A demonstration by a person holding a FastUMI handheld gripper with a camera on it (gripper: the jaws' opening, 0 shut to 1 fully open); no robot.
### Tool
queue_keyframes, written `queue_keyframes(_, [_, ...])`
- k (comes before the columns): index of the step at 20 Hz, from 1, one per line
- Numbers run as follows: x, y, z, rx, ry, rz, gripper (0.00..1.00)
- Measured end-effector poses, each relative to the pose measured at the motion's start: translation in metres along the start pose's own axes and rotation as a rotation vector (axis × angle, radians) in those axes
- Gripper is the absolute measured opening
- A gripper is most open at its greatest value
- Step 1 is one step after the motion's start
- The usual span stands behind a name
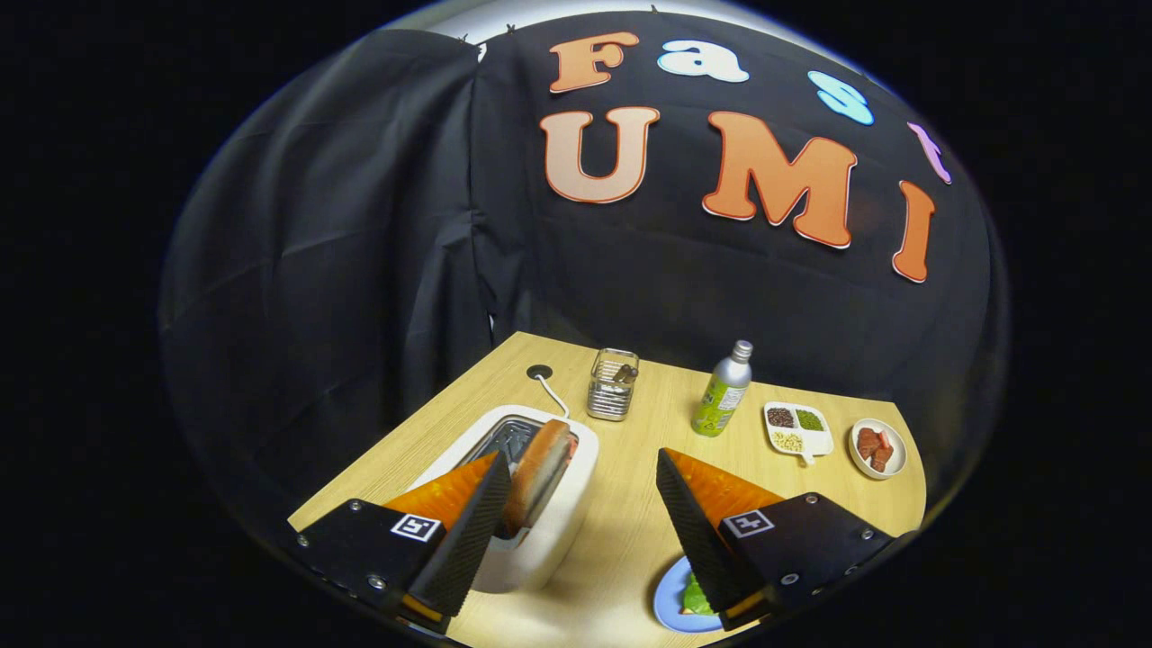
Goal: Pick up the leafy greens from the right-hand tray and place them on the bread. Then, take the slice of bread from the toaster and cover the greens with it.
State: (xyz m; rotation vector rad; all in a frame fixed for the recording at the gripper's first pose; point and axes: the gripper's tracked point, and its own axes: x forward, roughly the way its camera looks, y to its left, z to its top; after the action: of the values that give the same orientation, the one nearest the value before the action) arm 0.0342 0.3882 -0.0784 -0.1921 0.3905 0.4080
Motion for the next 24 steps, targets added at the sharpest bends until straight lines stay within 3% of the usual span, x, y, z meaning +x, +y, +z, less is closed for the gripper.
queue_keyframes(6, [0.019, 0.022, -0.011, -0.028, 0.04, 0.014, 0.96])
queue_keyframes(10, [0.029, 0.031, -0.02, -0.041, 0.075, 0.018, 0.76])
queue_keyframes(15, [0.031, 0.038, -0.027, -0.011, 0.094, 0.028, 0.22])
queue_keyframes(16, [0.031, 0.038, -0.027, -0.006, 0.095, 0.03, 0.17])
queue_keyframes(19, [0.03, 0.038, -0.023, -0.003, 0.088, 0.024, 0.08])
queue_keyframes(24, [0.021, 0.034, -0.008, 0.016, 0.057, 0.022, 0.06])
